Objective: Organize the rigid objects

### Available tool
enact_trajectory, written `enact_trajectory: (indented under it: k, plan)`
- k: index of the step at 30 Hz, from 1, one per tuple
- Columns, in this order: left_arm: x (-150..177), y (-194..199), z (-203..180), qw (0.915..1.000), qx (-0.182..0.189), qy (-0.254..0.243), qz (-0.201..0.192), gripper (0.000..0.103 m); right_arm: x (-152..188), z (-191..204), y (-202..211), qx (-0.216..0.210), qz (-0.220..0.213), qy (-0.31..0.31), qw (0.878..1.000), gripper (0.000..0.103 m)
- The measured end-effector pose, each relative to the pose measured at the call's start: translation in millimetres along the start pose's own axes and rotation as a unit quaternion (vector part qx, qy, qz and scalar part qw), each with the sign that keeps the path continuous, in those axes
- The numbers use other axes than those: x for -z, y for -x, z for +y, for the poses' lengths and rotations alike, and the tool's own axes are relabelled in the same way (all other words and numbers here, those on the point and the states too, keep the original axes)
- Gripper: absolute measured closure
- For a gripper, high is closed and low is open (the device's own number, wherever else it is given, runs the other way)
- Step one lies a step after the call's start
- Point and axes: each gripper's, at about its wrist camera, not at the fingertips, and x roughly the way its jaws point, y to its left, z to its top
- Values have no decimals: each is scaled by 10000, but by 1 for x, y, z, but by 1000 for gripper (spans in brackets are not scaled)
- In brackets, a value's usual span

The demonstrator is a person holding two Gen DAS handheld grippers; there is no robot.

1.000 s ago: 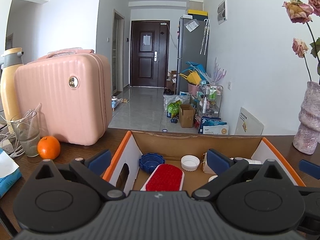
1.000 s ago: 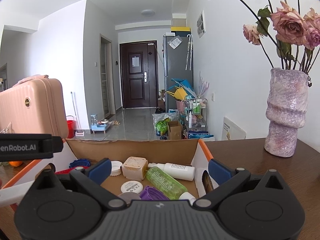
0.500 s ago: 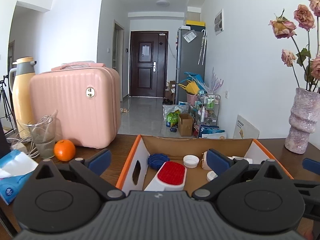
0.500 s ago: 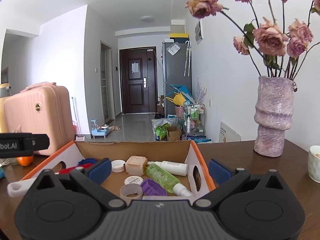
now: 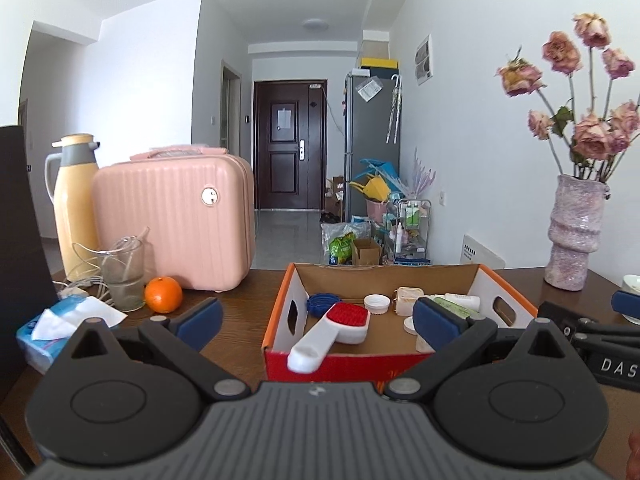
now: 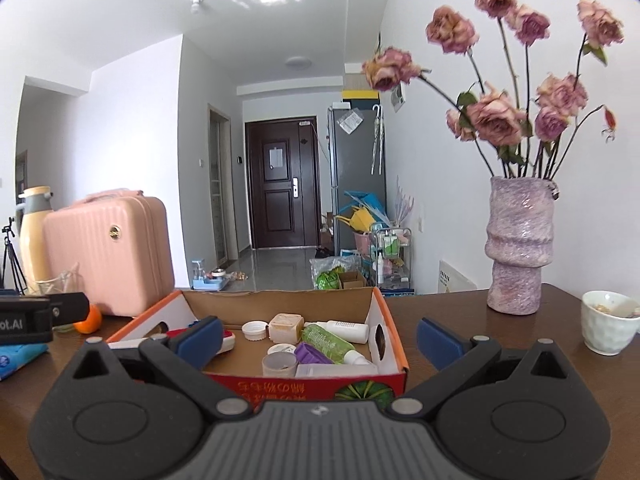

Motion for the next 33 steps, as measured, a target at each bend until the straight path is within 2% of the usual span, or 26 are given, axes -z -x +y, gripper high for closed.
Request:
enact_trajectory:
  k: [9,14,23,33]
  plan:
    - [15,80,8,9995,154,-69,-263,0,11,7,84,-209,-291,183,9992,0]
    - [30,115,13,9992,247,-84,-287,0,24,10,122,-268,-257,231,9990,0]
    - [58,148,20,9997,217,-93,-60,0,46,11,169,-255,-120,207,9994,0]
    - [72,172,22,9996,260,-91,-19,0,58,11,191,-349,30,115,9993,0]
